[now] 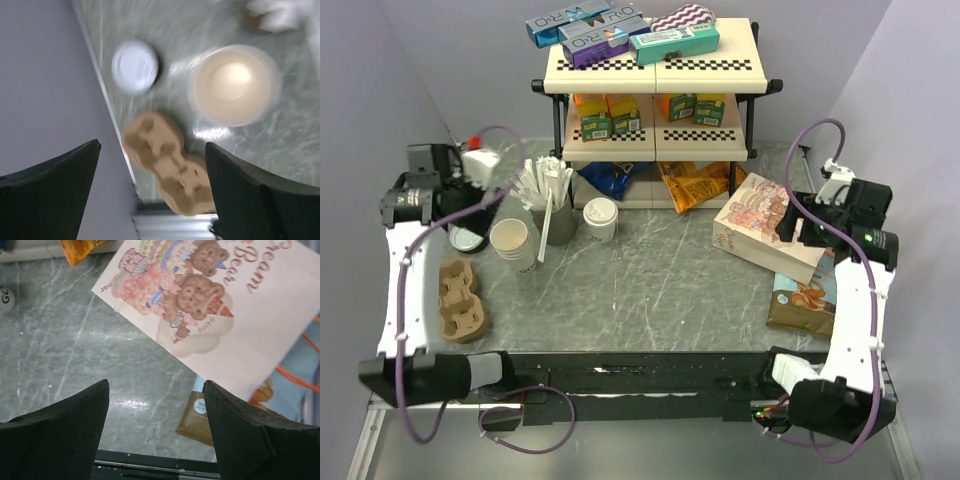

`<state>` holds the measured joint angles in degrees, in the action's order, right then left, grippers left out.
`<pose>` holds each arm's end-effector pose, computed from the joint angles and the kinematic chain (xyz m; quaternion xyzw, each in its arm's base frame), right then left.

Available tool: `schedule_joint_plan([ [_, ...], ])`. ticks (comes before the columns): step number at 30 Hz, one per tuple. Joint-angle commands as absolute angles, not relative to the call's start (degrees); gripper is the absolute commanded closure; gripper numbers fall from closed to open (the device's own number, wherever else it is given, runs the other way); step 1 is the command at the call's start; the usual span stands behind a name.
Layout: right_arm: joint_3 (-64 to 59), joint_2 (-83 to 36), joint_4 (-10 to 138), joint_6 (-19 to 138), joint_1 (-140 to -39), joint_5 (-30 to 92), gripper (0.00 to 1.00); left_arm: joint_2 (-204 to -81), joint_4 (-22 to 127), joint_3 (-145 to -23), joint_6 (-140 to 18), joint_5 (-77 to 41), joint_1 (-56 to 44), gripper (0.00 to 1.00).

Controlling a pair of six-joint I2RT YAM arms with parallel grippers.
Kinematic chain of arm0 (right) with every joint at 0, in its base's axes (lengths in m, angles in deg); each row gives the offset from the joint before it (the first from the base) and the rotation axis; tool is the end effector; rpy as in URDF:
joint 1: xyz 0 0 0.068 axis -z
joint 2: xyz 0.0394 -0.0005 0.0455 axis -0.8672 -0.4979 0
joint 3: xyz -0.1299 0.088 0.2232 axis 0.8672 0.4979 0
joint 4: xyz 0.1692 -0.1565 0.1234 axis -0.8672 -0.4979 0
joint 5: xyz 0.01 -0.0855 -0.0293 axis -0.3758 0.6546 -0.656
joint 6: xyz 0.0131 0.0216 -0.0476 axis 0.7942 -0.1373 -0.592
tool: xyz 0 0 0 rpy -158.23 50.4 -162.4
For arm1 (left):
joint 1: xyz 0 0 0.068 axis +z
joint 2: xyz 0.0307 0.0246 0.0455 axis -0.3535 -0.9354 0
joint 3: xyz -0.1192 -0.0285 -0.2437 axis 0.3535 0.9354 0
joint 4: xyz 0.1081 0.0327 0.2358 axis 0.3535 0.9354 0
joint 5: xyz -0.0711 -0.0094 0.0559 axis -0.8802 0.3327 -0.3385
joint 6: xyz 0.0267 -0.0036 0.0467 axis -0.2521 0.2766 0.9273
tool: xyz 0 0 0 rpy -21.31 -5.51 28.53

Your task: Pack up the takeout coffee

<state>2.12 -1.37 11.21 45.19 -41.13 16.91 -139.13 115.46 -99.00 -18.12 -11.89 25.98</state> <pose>0.1858 -0.0502 0.3791 0.0143 0.8983 0.0724 0.4332 0.2332 0.0202 0.4082 0.2191 0.9001 0.1032 0.3621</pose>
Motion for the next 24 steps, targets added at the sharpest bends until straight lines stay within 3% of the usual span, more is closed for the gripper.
schedule_joint_plan([
  [1,0.31,-5.55,14.36,49.6,-45.36,15.66,0.18,-144.22,118.6,-95.9,-34.67,-8.78,39.66,0.1],
  [5,-2.93,-8.72,12.96,47.85,-50.11,17.24,0.18,-147.54,113.76,-90.45,-44.18,-12.93,47.06,0.14],
  [9,-6.19,-11.8,11.2,45.99,-54.33,18.22,0.17,-150.28,109.29,-85.46,-48.32,-10.03,48.21,0.17],
  [11,-7.42,-13.47,10.67,45.99,-55.12,18.22,0.17,-150.46,108.4,-82.81,-47.28,-9.94,48.39,0.26],
  [16,-9.27,-16.2,10.85,45.64,-56.88,18.57,0.17,-149.93,105.77,-78.06,-47.71,-8.02,48.56,0.32],
  [20,-9.19,-16.73,11.55,45.64,-57.32,18.92,0.17,-151.42,105.49,-77.35,-48.06,-6.6,49.53,0.53],
  [24,-8.4,-16.55,12.08,45.82,-57.41,18.74,0.17,-152.48,106.28,-77.79,-48.06,-6.95,50.32,0.51],
])
